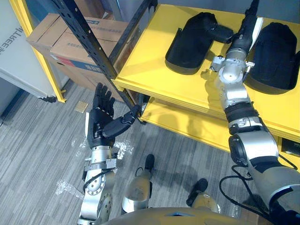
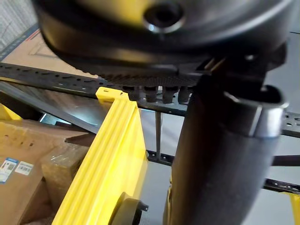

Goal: Walk over and take three plastic housings, then place them on the shelf

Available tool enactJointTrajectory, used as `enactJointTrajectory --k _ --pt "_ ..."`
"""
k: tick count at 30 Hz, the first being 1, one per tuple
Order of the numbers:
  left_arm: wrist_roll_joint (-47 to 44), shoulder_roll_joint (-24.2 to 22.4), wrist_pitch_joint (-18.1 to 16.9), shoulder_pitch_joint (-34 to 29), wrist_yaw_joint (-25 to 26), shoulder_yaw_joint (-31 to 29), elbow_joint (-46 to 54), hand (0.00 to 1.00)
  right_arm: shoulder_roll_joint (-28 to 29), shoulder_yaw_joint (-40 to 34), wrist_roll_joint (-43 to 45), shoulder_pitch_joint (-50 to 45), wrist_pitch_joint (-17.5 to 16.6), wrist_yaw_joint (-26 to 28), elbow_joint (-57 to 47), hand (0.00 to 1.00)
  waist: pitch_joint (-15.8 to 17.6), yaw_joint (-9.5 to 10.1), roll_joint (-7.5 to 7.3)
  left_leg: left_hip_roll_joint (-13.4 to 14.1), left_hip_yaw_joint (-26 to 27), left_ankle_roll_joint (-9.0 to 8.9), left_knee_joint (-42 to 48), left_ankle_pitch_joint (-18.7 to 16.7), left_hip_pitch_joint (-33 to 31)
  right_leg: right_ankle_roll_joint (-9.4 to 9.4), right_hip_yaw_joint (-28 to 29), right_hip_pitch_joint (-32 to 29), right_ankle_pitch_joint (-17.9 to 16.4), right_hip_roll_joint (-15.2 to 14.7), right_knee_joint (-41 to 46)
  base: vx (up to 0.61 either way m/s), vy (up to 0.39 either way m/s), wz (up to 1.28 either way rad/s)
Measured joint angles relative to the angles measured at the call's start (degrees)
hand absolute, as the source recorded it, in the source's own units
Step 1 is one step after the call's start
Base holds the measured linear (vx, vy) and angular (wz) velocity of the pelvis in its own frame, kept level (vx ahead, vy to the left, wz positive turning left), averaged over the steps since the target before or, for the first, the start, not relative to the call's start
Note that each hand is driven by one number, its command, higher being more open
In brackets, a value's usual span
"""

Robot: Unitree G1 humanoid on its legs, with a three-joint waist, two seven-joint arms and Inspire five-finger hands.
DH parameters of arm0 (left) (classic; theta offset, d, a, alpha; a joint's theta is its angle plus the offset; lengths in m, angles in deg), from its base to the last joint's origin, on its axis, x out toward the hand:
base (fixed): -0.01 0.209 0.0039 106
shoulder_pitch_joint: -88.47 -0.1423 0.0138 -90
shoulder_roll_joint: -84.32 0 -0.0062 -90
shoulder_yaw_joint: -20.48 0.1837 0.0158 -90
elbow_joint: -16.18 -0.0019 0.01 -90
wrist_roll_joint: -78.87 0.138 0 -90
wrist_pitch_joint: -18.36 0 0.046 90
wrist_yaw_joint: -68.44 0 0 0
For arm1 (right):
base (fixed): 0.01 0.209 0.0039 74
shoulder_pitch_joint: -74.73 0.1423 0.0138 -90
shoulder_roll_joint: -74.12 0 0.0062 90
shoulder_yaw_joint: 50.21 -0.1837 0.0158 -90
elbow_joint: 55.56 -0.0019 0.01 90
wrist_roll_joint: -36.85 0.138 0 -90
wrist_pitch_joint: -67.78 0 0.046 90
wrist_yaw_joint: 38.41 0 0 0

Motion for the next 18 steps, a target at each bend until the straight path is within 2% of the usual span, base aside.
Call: enactJointTrajectory --k 2,6,11,18 --pt "-0.84 0.03 -0.10 0.91 0.04 0.11 -1.54 1.00 -1.36 0.12 0.51 1.49 0.00 2.40 0.22 1.00 0.54 0.10 0.51 0.14 0.07 -0.02 0.00 0.03 0.05 -0.13 0.17 -0.45 -0.54 -0.16 1.12 -0.05 -0.057 -0.02" --pt "-1.55 0.60 -0.27 1.00 0.18 0.18 -1.84 1.00 -2.63 0.49 4.46 3.21 0.10 8.86 3.60 1.00 0.88 0.06 0.50 0.24 0.04 -0.10 0.00 0.08 0.33 -0.31 0.43 -1.34 -2.05 -0.71 3.82 -0.04 -0.056 0.00" --pt "-1.56 1.52 -0.39 1.15 0.20 0.21 -1.85 1.00 -4.14 3.02 7.55 5.82 3.50 16.67 8.94 1.00 1.75 0.15 0.75 0.68 -0.15 -0.56 0.00 0.36 0.55 -0.75 0.67 -2.56 -4.09 -1.15 7.47 -0.05 -0.078 0.00" --pt "-1.53 1.53 -0.39 1.16 0.67 0.85 -1.85 1.00 -6.64 4.75 8.04 9.29 6.04 20.45 11.80 1.00 3.58 0.20 1.82 0.77 -0.11 -0.77 -0.01 0.45 0.98 -1.02 1.21 -3.47 -5.51 -1.73 10.35 -0.05 -0.060 -0.01"
